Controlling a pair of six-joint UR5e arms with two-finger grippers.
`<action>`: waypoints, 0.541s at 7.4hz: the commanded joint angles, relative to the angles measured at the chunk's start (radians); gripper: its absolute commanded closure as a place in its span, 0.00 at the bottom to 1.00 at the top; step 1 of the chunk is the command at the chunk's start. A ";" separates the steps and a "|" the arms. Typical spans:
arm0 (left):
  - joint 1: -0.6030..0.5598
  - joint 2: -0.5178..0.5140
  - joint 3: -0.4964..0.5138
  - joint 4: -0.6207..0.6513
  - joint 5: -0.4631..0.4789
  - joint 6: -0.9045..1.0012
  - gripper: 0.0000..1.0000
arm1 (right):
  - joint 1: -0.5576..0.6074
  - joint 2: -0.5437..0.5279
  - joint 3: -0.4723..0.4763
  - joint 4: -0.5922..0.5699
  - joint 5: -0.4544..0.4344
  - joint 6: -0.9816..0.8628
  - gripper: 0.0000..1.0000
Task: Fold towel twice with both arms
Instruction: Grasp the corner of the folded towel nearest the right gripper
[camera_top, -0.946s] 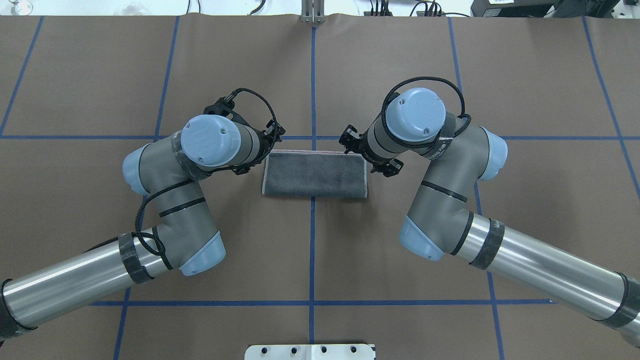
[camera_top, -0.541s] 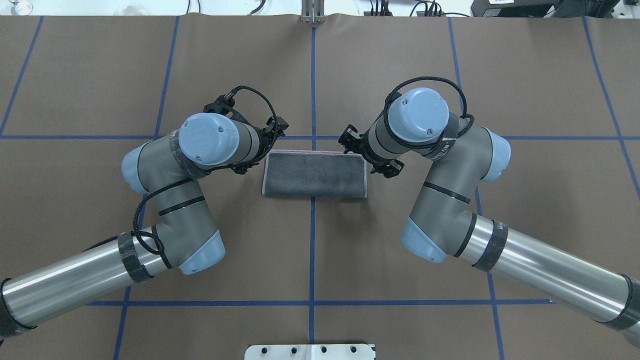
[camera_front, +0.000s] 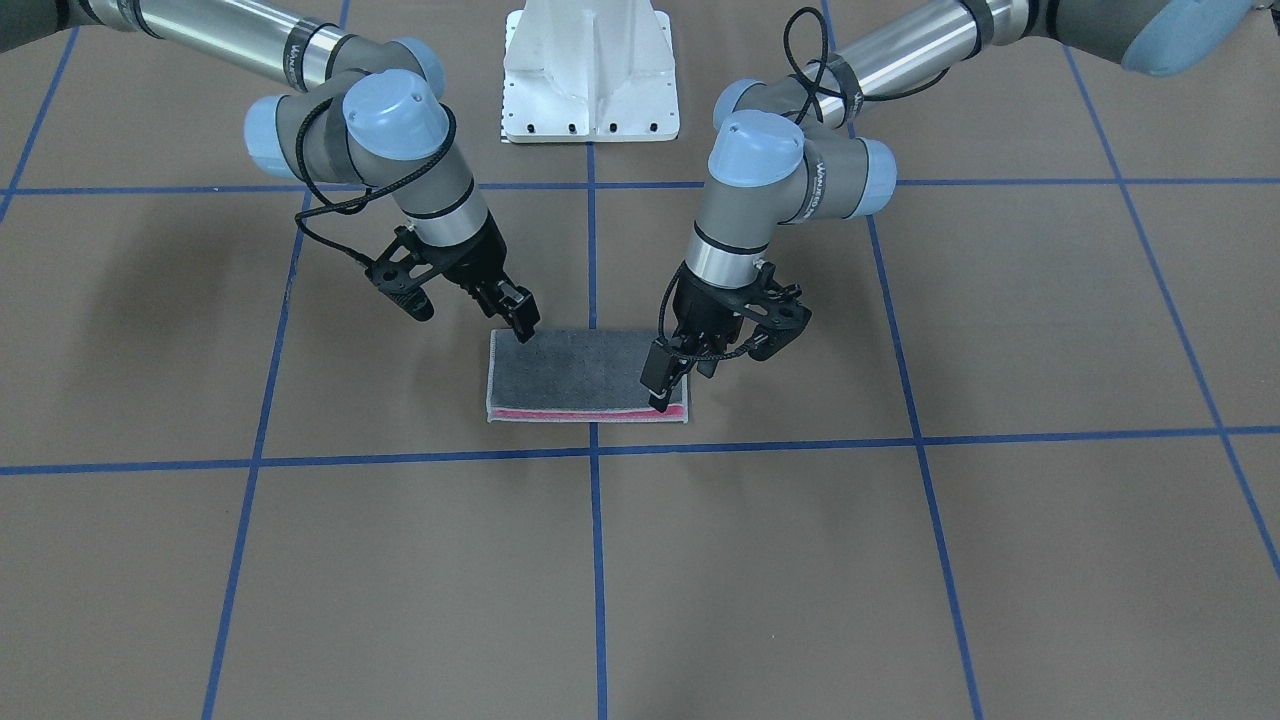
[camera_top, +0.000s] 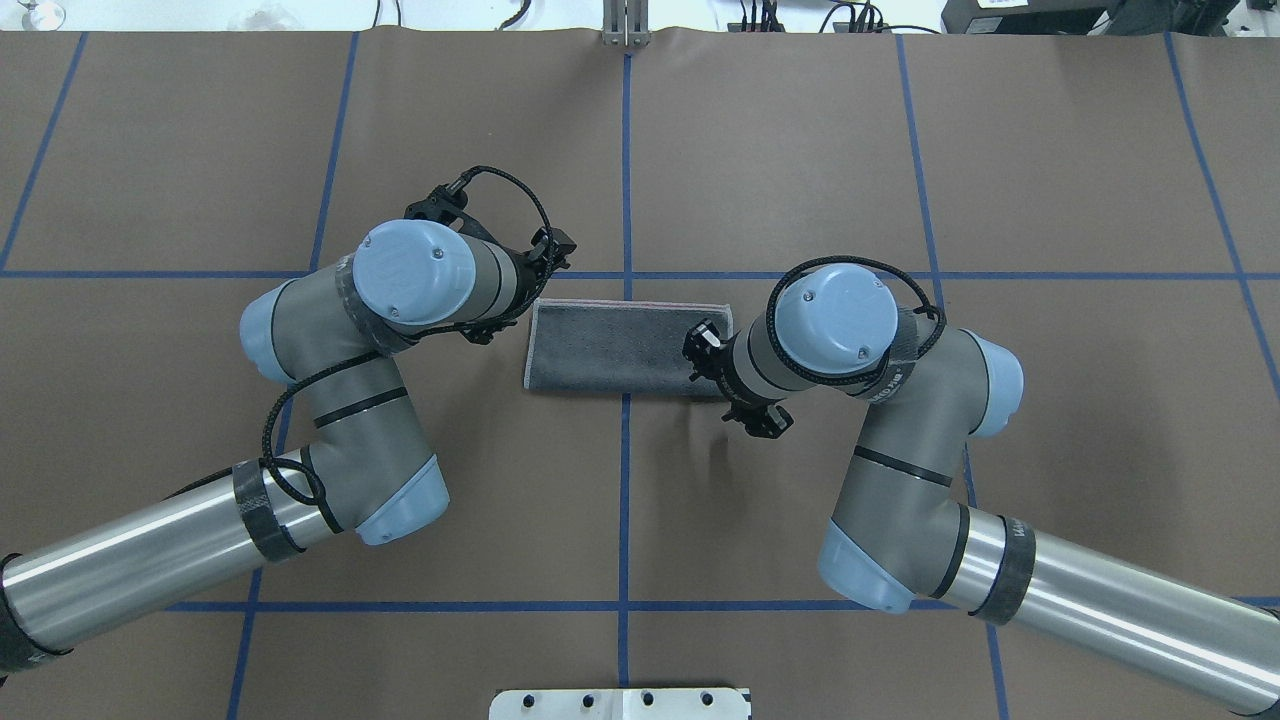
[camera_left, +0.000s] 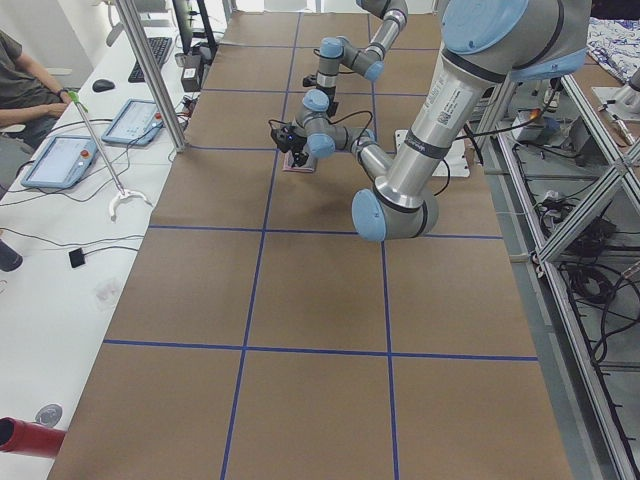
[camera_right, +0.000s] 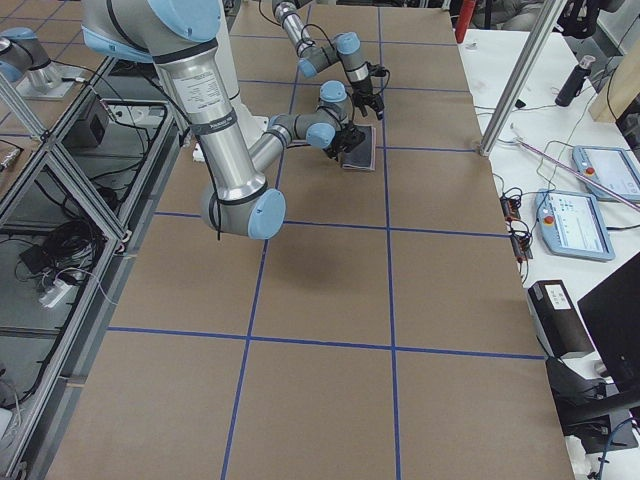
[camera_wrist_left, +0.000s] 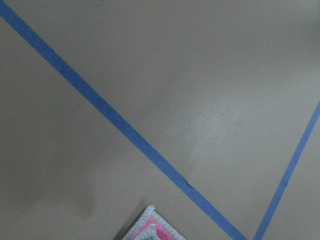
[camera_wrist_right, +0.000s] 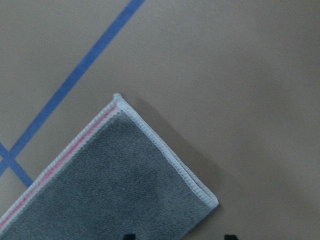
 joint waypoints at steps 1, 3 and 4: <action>-0.001 0.000 -0.001 0.003 0.000 0.000 0.00 | -0.004 -0.003 -0.005 -0.001 -0.019 0.066 0.45; 0.000 0.000 0.000 0.003 0.000 0.000 0.00 | -0.004 -0.009 -0.007 -0.001 -0.024 0.069 0.50; 0.000 0.000 0.000 0.003 0.000 0.000 0.00 | -0.004 -0.009 -0.008 -0.001 -0.047 0.095 0.53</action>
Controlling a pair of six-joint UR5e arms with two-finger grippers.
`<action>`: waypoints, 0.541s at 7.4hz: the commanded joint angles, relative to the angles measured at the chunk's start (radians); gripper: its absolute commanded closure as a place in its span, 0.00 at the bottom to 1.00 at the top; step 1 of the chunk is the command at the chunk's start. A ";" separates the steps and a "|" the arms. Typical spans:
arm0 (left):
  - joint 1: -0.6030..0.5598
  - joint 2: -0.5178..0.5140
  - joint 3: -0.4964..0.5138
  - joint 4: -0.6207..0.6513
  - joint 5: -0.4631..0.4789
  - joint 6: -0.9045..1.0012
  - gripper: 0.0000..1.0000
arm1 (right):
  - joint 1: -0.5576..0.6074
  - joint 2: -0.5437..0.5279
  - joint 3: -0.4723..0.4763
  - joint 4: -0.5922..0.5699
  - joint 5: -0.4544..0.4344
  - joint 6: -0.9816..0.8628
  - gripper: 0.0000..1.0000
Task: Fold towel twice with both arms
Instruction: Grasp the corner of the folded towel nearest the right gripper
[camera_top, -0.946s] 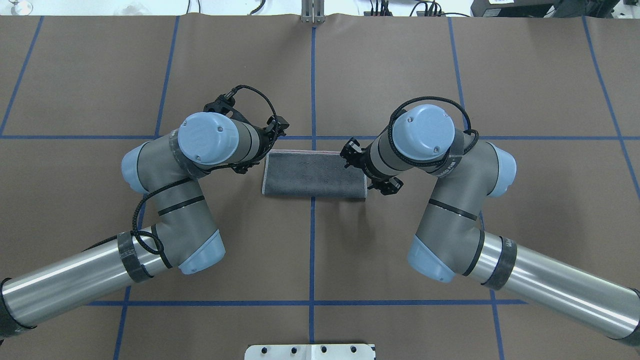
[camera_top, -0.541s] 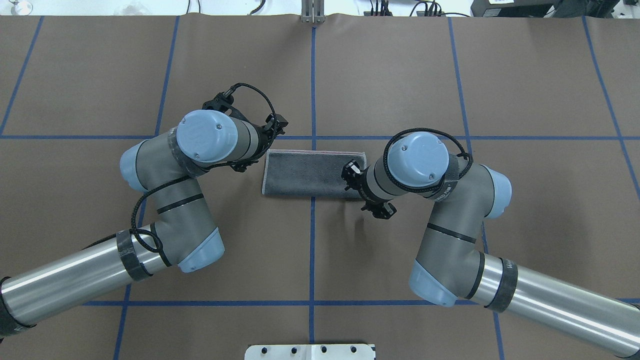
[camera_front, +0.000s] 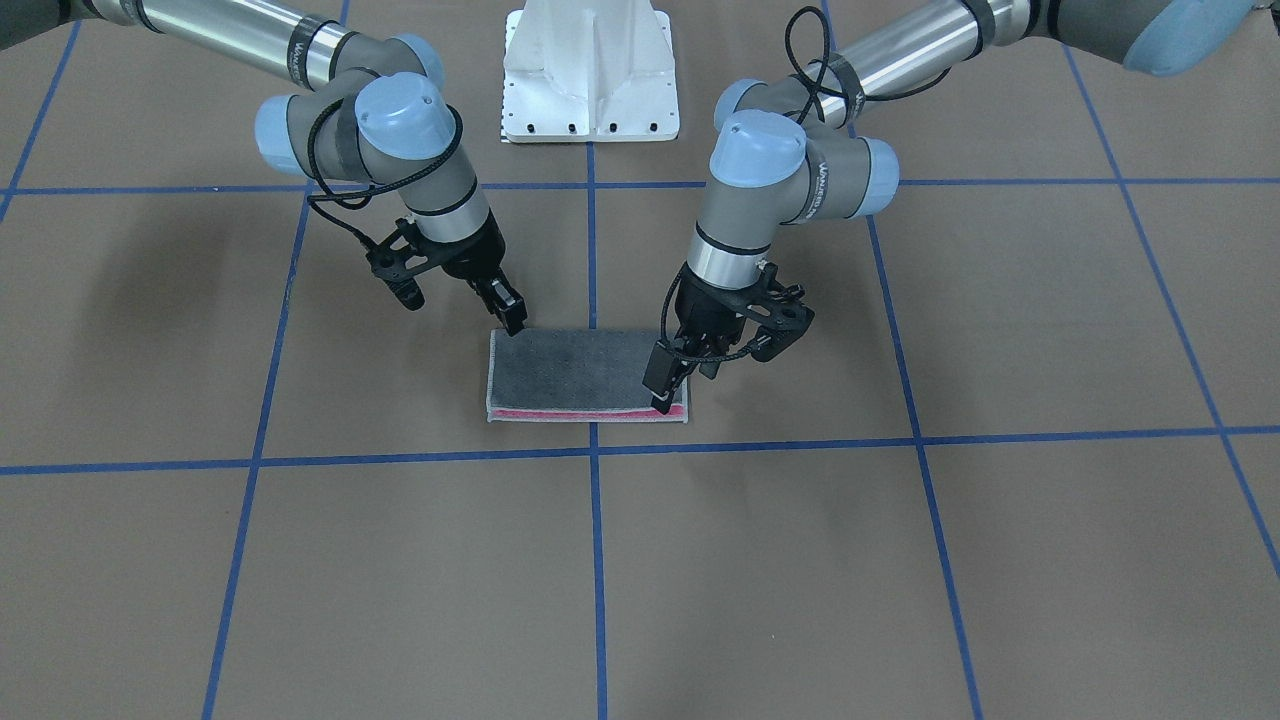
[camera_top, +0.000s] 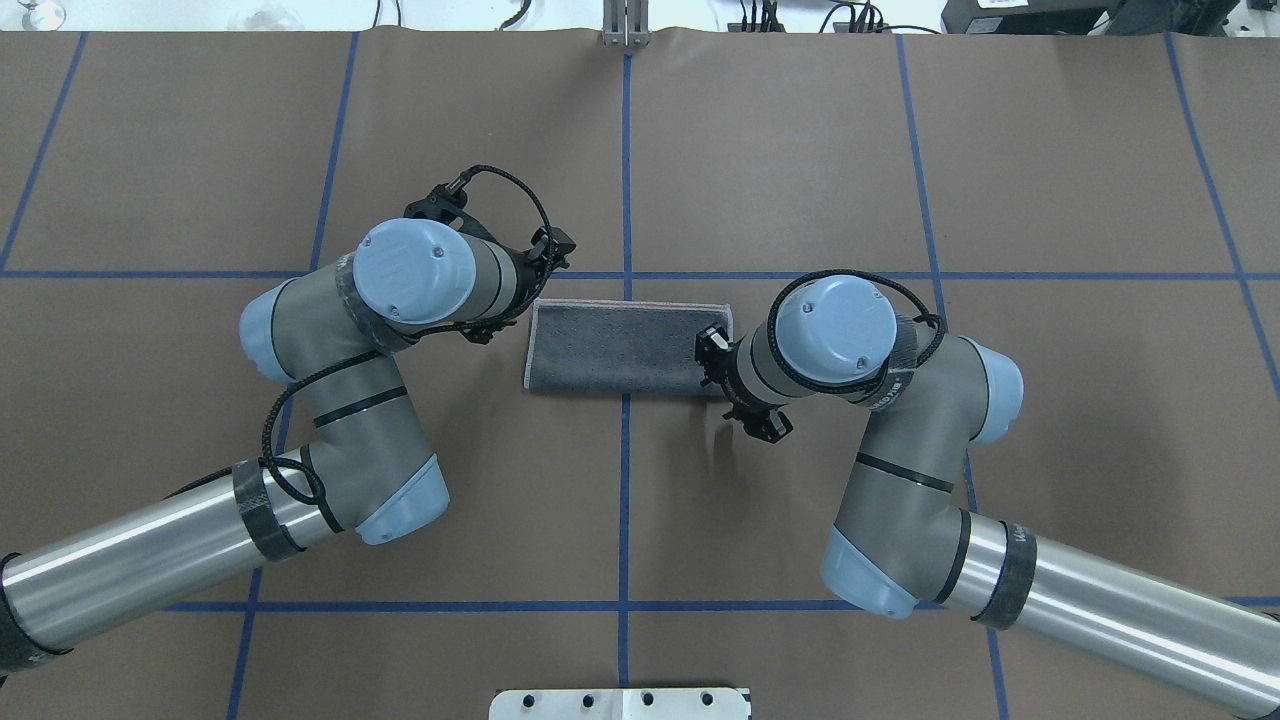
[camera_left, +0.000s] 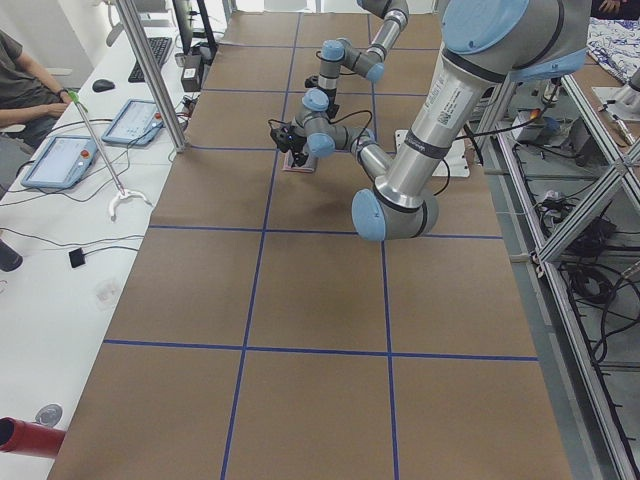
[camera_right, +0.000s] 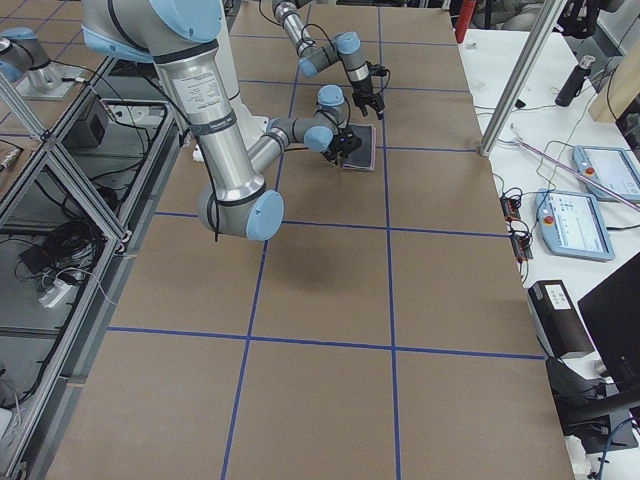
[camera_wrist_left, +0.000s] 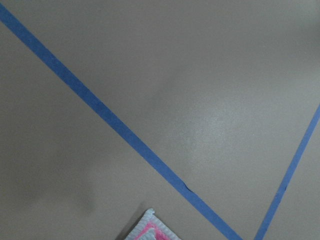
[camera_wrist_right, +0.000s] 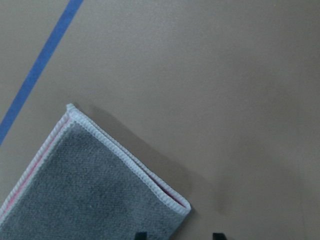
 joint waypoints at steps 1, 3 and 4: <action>0.000 0.001 0.001 0.000 0.000 0.000 0.00 | -0.005 0.000 -0.009 0.000 -0.038 0.027 0.54; 0.000 0.001 0.001 0.000 0.000 0.000 0.00 | -0.008 0.002 -0.023 0.000 -0.042 0.027 0.55; 0.000 0.001 0.001 0.000 0.000 0.000 0.00 | -0.009 0.005 -0.023 0.000 -0.048 0.027 0.60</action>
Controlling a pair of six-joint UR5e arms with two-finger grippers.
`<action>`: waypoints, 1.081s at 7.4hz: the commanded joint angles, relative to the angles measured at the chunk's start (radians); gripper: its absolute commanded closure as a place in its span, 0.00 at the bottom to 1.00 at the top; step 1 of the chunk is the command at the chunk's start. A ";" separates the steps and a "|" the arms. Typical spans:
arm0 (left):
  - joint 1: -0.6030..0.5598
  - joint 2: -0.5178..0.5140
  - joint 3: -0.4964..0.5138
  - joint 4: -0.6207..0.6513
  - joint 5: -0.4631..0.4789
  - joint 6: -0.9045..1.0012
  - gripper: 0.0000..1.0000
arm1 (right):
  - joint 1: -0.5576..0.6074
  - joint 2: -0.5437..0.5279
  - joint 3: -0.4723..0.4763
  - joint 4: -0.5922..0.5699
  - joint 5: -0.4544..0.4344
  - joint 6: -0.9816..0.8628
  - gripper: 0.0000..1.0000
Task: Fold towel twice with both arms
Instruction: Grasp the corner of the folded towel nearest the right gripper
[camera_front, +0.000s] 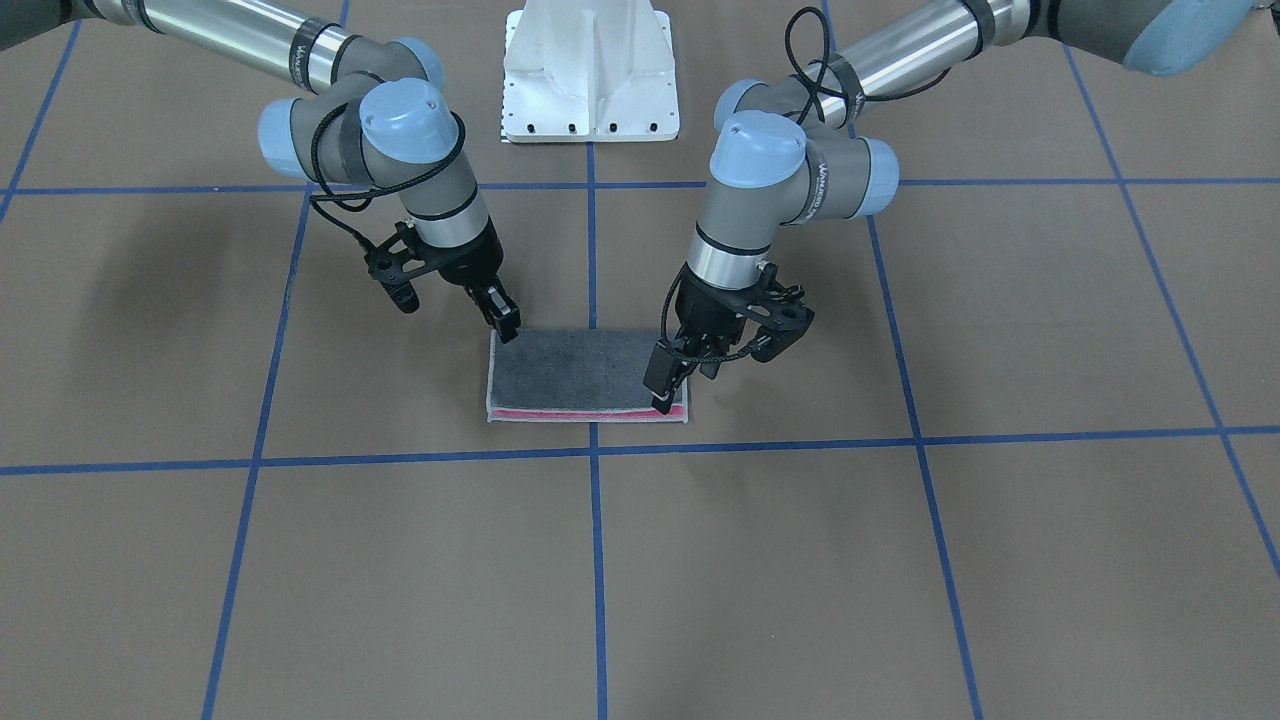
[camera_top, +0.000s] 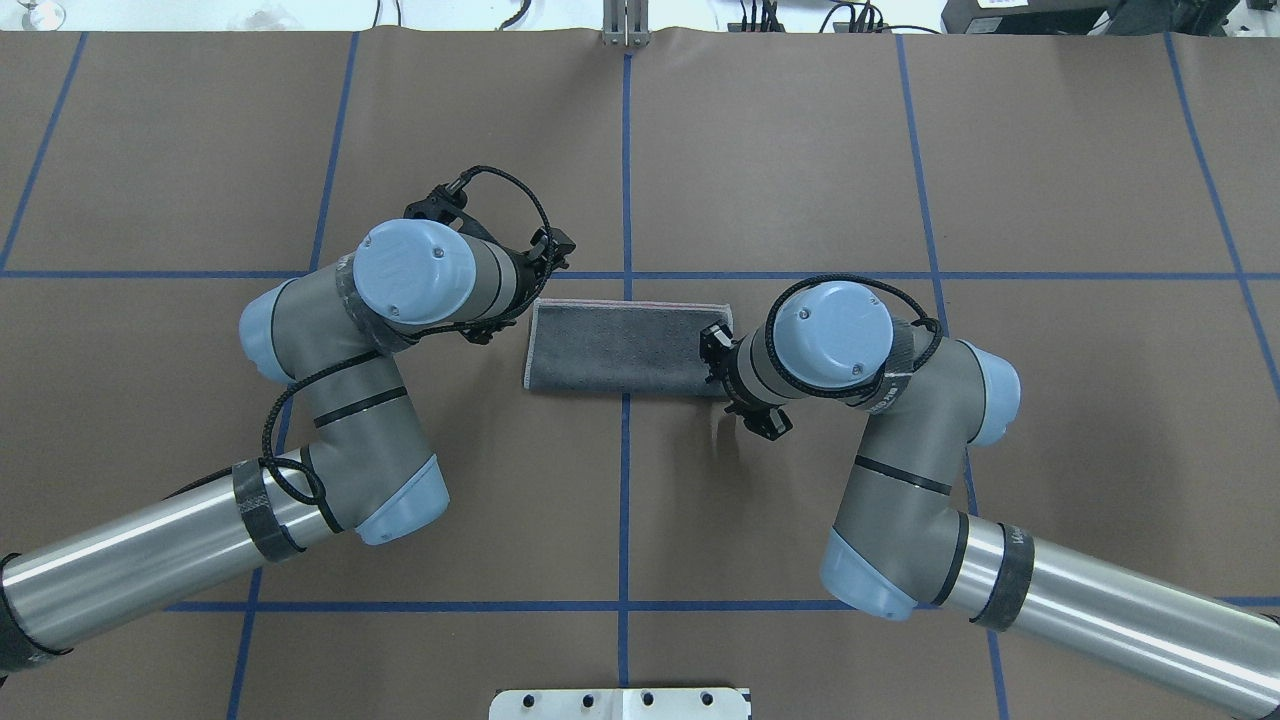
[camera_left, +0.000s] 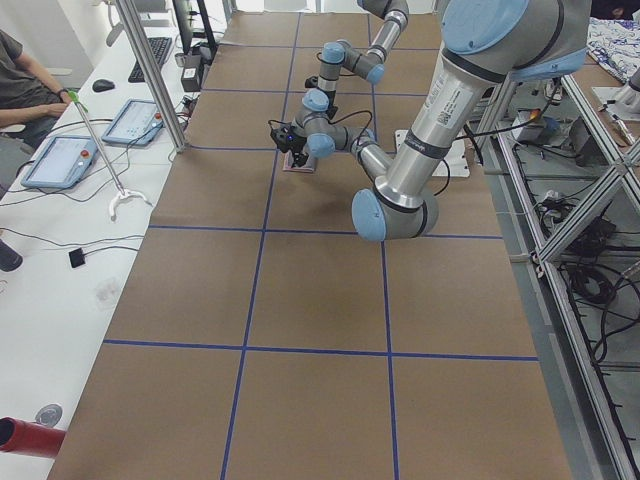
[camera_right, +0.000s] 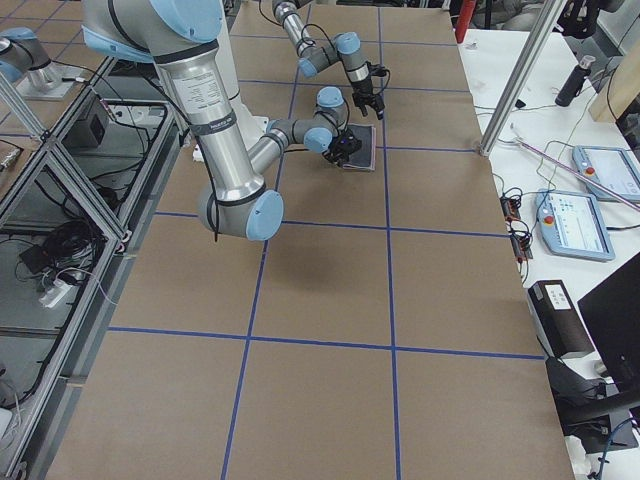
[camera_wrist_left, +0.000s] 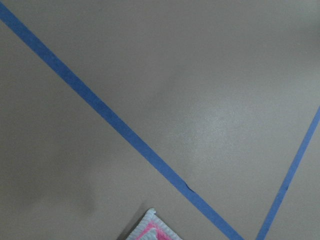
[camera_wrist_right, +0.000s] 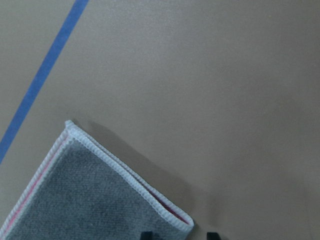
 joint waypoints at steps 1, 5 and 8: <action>0.000 0.000 0.000 0.000 0.000 0.000 0.00 | -0.002 0.003 -0.005 0.000 -0.007 -0.001 0.75; 0.000 0.000 0.000 0.000 0.000 0.000 0.00 | -0.004 0.000 0.009 0.002 -0.002 -0.013 1.00; -0.002 0.002 -0.035 0.002 -0.003 -0.002 0.00 | -0.048 -0.029 0.131 -0.017 -0.001 0.008 1.00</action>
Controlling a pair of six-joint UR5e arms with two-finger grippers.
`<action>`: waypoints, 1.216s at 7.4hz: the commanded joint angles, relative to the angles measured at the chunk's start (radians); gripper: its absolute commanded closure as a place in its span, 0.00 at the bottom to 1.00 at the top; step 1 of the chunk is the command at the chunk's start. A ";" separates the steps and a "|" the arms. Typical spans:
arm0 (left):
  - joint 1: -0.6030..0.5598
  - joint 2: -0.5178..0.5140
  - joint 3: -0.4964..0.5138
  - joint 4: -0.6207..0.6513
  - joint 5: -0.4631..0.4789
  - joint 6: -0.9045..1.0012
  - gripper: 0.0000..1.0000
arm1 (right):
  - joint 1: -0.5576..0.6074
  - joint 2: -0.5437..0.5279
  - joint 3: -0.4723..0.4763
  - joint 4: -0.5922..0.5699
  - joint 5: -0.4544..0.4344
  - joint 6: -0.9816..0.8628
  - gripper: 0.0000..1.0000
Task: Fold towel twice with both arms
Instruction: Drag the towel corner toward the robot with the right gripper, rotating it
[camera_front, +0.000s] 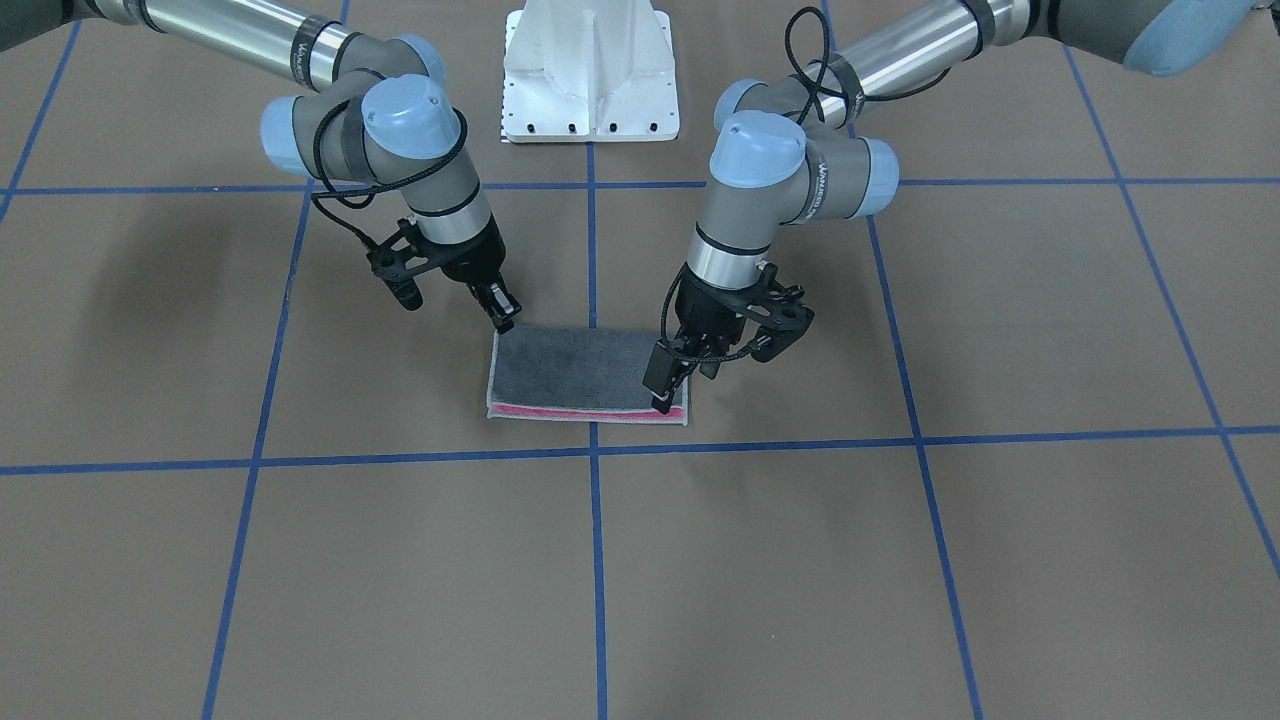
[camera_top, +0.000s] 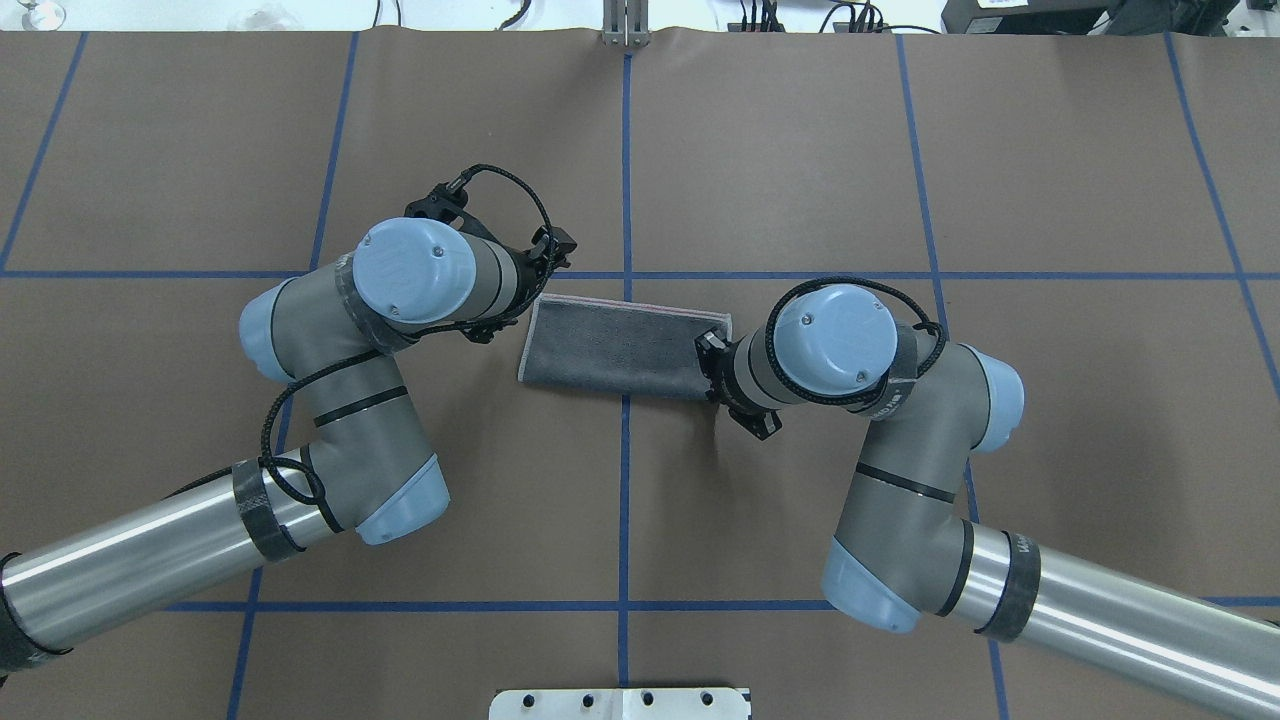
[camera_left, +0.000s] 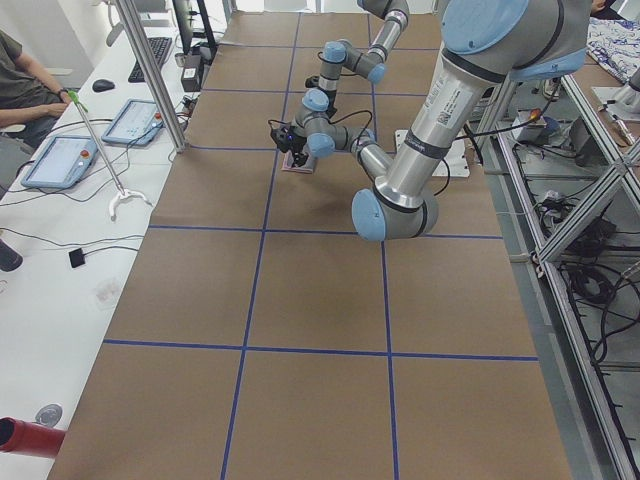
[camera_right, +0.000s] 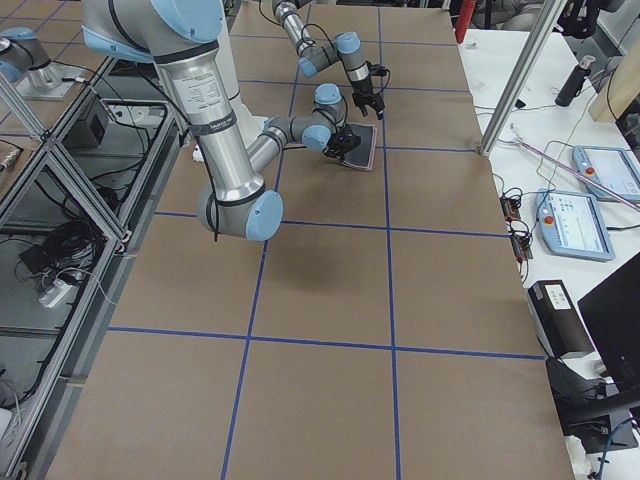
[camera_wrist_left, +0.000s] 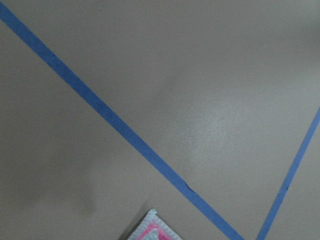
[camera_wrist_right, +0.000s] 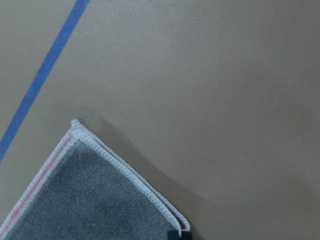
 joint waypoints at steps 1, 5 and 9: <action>-0.005 0.007 -0.052 0.004 -0.046 -0.007 0.00 | -0.084 -0.054 0.127 -0.013 -0.002 0.023 1.00; -0.001 0.019 -0.152 0.105 -0.072 -0.015 0.00 | -0.270 -0.042 0.219 -0.096 0.011 0.101 1.00; 0.040 0.071 -0.169 0.106 -0.072 -0.012 0.00 | -0.147 -0.028 0.219 -0.095 0.015 0.060 0.00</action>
